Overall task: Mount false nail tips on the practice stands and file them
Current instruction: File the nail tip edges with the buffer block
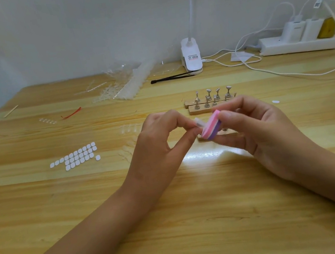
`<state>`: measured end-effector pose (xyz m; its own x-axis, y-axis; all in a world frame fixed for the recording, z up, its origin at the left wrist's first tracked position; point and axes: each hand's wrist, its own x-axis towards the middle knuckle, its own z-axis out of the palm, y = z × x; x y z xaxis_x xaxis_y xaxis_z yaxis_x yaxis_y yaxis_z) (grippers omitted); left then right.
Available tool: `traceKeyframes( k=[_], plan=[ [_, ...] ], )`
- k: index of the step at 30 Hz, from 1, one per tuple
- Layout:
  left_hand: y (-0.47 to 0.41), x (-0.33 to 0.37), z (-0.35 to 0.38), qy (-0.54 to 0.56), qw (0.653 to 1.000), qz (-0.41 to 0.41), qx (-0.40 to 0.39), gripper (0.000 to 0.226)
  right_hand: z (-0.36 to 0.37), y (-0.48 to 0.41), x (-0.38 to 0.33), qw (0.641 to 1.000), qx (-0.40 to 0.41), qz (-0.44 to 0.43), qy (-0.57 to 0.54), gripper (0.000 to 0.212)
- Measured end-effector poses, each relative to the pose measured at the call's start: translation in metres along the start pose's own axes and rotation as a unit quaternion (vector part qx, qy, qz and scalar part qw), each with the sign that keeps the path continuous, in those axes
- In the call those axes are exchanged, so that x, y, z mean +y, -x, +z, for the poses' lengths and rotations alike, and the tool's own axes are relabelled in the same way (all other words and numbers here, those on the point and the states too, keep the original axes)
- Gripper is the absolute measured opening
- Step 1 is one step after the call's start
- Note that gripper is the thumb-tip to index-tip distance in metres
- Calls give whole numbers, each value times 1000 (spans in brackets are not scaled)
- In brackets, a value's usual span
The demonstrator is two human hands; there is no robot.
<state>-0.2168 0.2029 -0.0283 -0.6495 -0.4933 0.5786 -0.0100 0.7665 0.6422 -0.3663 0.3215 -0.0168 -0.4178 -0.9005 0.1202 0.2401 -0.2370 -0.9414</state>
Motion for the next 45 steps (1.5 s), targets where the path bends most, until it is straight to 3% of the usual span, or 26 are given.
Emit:
traceKeyframes(
  k=[2,6,10,14,18,22,26,30,33,45],
  plan=[
    [0,0,0,-2,1000,-3,3,5,2,1,2,1000,-21,14,12,19],
    [0,2,-1,-9,1000,5,12,5,-1,-1,0,1000,19,-11,-5,11],
    [0,2,-1,-13,1000,6,14,5,2,1,4,999,-38,16,7,13],
    [-1,0,-1,-15,1000,1,17,8,-2,-2,1,999,33,-1,-25,14],
    [-1,0,0,-18,1000,6,16,7,1,0,3,999,-43,31,-8,14],
    [-1,-1,0,-11,1000,1,14,7,-2,-3,-1,999,16,17,-30,18],
    [0,0,0,4,1000,6,13,4,0,0,3,999,-37,30,-11,15],
    [0,-1,0,5,1000,5,10,4,-2,-2,1,1000,-1,22,-14,16],
    [0,0,1,9,1000,10,11,5,-2,-1,0,998,-52,32,-13,18],
    [-1,-1,0,6,1000,4,0,4,-1,-1,2,1000,-25,12,-4,13]
  ],
)
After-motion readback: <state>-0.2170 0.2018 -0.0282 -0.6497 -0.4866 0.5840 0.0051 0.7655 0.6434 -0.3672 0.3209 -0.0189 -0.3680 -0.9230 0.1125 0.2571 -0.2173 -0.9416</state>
